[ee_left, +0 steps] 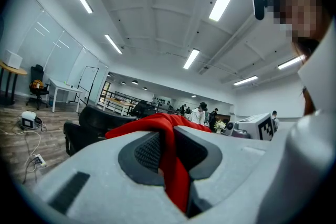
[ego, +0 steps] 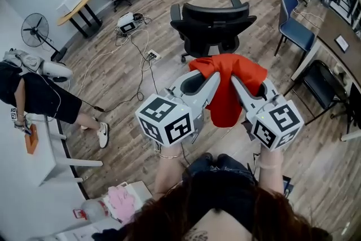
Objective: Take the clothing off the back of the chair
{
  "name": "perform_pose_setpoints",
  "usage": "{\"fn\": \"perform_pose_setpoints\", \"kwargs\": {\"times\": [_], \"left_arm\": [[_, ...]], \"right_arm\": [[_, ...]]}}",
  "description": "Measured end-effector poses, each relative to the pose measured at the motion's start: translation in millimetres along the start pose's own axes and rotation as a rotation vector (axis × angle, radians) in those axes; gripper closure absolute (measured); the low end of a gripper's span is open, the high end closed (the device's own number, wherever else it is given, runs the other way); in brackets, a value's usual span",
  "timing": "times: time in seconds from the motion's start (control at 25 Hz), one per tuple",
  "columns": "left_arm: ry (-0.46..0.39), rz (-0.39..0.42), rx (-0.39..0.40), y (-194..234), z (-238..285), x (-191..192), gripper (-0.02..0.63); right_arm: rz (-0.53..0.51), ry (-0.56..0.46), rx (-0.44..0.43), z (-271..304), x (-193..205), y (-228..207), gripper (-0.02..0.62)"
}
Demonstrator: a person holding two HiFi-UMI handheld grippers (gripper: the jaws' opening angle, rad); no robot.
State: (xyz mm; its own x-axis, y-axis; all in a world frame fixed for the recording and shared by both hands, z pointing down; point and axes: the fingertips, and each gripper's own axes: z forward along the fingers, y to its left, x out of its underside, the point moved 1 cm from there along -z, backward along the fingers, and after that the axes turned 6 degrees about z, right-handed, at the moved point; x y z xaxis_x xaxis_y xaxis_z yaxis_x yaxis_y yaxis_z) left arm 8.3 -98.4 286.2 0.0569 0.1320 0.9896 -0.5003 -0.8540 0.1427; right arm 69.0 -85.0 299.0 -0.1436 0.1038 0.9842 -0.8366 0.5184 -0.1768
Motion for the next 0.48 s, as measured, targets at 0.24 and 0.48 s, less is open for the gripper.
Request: {"fn": "perform_pose_setpoints", "kwargs": {"times": [0.24,0.48], "left_arm": [[0.001,-0.001,0.007,-1.4,0.1,1.1,0.543],[0.000,-0.003,0.008,1.9,-4.4,-1.8,0.543]], "right_arm": [[0.003,-0.002,0.005,1.4,0.8,-0.4,0.534],[0.001,0.002,0.001,5.3,-0.7,4.5,0.534]]}}
